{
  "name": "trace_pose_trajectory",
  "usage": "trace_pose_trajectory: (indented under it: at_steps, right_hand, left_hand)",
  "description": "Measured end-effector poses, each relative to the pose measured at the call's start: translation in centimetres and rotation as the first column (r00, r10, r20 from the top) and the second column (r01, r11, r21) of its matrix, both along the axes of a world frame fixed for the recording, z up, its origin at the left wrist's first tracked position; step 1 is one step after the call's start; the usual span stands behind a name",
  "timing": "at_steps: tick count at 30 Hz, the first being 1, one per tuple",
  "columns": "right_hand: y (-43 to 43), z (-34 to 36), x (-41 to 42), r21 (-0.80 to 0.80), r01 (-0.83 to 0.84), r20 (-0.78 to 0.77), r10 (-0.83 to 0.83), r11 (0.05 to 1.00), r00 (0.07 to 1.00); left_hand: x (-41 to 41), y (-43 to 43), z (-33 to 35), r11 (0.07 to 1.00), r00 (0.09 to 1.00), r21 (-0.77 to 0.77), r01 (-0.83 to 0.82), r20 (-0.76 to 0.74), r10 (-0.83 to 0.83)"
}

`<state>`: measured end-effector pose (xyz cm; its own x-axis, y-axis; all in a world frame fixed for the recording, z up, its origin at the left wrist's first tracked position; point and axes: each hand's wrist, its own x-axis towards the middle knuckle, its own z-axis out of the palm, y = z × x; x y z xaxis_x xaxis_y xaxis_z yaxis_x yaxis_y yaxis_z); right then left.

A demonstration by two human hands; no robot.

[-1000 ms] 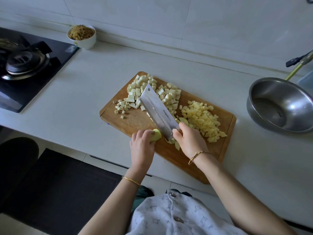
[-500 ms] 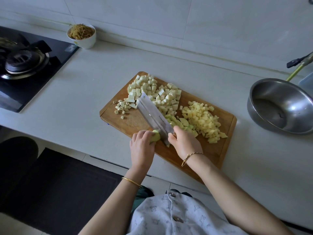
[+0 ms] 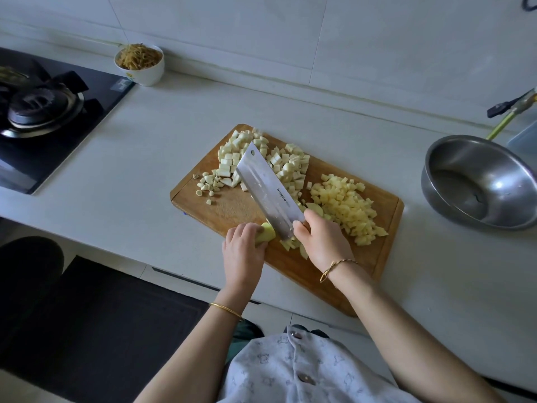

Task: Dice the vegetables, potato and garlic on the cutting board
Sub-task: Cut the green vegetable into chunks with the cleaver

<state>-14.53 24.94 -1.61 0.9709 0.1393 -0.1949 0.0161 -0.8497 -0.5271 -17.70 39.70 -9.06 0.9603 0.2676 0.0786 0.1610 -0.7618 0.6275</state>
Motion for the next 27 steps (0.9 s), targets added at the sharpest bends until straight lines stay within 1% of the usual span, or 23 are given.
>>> trace_pose_trajectory:
  at_steps: [5, 10, 14, 17, 21, 27]
  right_hand:
    - [0.2, -0.4, -0.1, -0.071, -0.029, -0.049, 0.026, 0.997, 0.998]
    - [1.0, -1.0, -0.1, -0.083, -0.023, -0.089, 0.016, 0.996, 0.996]
    - [0.9, -1.3, -0.1, -0.069, -0.002, -0.086, -0.004, 0.998, 0.996]
    - [0.6, -1.0, 0.0, -0.03, 0.043, -0.05, -0.045, 0.999, 0.998]
    - [0.3, -0.2, 0.1, -0.002, 0.022, -0.016, -0.022, 1.0, 1.0]
    - [0.5, -0.3, -0.2, -0.031, 0.006, -0.049, -0.008, 1.0, 0.999]
  left_hand:
    - [0.0, 0.1, -0.2, 1.0, 0.999, -0.006, 0.023, 0.031, -0.023]
    - [0.0, 0.2, -0.3, 0.999, 0.998, -0.011, 0.034, 0.051, -0.034]
    - [-0.2, 0.5, -0.4, 0.999, 0.997, -0.018, 0.051, 0.06, -0.05]
    - [-0.4, 0.6, -0.3, 0.998, 0.998, -0.044, 0.052, 0.047, -0.05]
    - [-0.2, 0.5, -0.1, 0.998, 0.999, -0.05, 0.041, 0.034, -0.039]
    - [-0.1, 0.3, 0.0, 0.998, 0.999, -0.05, 0.033, 0.027, -0.032]
